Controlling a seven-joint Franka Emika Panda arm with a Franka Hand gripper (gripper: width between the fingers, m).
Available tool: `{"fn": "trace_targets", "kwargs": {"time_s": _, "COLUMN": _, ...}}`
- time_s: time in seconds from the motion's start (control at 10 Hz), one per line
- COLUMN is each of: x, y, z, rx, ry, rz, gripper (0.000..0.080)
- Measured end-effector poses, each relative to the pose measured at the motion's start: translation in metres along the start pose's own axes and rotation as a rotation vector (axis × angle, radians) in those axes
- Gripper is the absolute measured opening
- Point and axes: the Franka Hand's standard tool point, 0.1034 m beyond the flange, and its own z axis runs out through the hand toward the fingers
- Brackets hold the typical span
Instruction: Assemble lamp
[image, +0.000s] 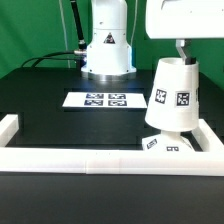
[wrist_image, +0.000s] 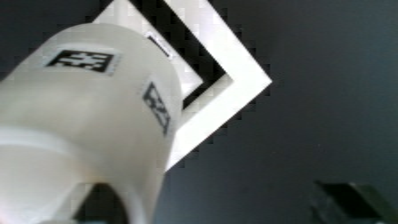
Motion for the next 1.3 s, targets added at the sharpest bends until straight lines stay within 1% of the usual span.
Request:
{"fn": "trace_targets", "kwargs": {"time_s": 0.1, "x": 0.000, "y": 0.000, "z": 0.000, "rx": 0.001, "ry": 0.001, "rz": 0.000, "gripper": 0.0560}}
{"fn": "trace_targets", "kwargs": {"time_s": 0.2, "x": 0.000, "y": -0.001, "z": -0.001, "rx": 0.001, "ry": 0.001, "rz": 0.000, "gripper": 0.0670}}
{"fn": "trace_targets", "kwargs": {"time_s": 0.3, "x": 0.001, "y": 0.000, "z": -0.001, "rx": 0.002, "ry": 0.001, "rz": 0.001, "gripper": 0.0690}}
{"fn": "trace_targets", "kwargs": {"time_s": 0.4, "x": 0.000, "y": 0.003, "z": -0.010, "rx": 0.006, "ry": -0.008, "rz": 0.008, "gripper": 0.0690}}
{"fn": "trace_targets", "kwargs": {"time_s": 0.5, "x": -0.003, "y": 0.007, "z": -0.025, "rx": 0.017, "ry": -0.018, "rz": 0.016, "gripper": 0.0698}}
{"fn": "trace_targets", "kwargs": {"time_s": 0.7, "x": -0.006, "y": 0.017, "z": -0.046, "rx": 0.034, "ry": -0.032, "rz": 0.031, "gripper": 0.0699}}
{"fn": "trace_targets", "kwargs": {"time_s": 0.8, "x": -0.007, "y": 0.025, "z": -0.057, "rx": 0.046, "ry": -0.036, "rz": 0.043, "gripper": 0.0699}}
{"fn": "trace_targets", "kwargs": {"time_s": 0.9, "x": -0.010, "y": 0.030, "z": -0.061, "rx": 0.051, "ry": -0.035, "rz": 0.046, "gripper": 0.0699}}
{"fn": "trace_targets", "kwargs": {"time_s": 1.0, "x": -0.015, "y": 0.031, "z": -0.056, "rx": 0.046, "ry": -0.038, "rz": 0.042, "gripper": 0.0699}}
{"fn": "trace_targets", "kwargs": {"time_s": 1.3, "x": -0.014, "y": 0.031, "z": -0.056, "rx": 0.046, "ry": -0.037, "rz": 0.041, "gripper": 0.0699}}
